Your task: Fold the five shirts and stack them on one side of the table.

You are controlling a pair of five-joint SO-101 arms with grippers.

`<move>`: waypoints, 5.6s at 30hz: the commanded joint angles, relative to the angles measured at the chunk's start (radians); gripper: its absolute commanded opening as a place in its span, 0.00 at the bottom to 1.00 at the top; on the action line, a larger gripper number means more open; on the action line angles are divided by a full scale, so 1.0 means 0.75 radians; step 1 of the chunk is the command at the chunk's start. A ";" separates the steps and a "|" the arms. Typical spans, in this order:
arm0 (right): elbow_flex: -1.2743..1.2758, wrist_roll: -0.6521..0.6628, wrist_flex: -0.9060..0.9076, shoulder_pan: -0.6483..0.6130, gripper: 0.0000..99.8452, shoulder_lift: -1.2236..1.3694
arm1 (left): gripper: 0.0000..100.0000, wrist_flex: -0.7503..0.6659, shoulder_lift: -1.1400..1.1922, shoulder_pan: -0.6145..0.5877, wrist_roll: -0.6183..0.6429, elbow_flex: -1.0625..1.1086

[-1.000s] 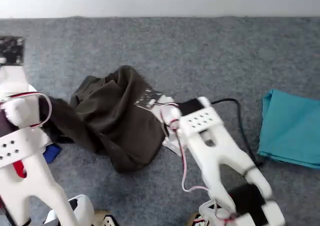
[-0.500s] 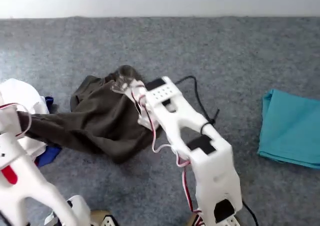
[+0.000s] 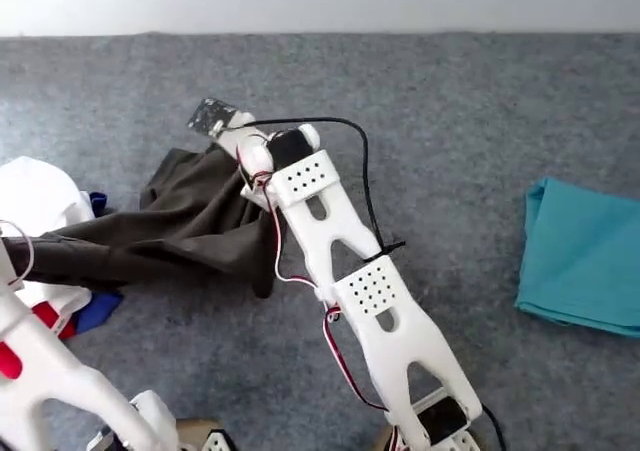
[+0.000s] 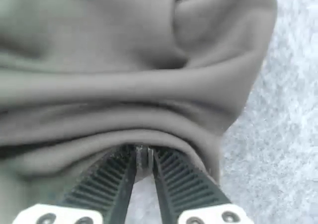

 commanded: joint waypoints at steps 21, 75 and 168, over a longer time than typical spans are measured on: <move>0.886 -0.203 0.157 -0.310 0.01 -0.735 | 0.01 -0.119 -0.025 -0.006 -0.004 0.130; 1.330 -0.381 0.021 -0.371 0.22 -0.715 | 0.01 -0.166 -0.016 -0.004 -0.004 0.136; 1.444 -0.268 -0.077 -0.316 0.01 -0.756 | 0.01 -0.209 -0.025 -0.076 -0.004 0.134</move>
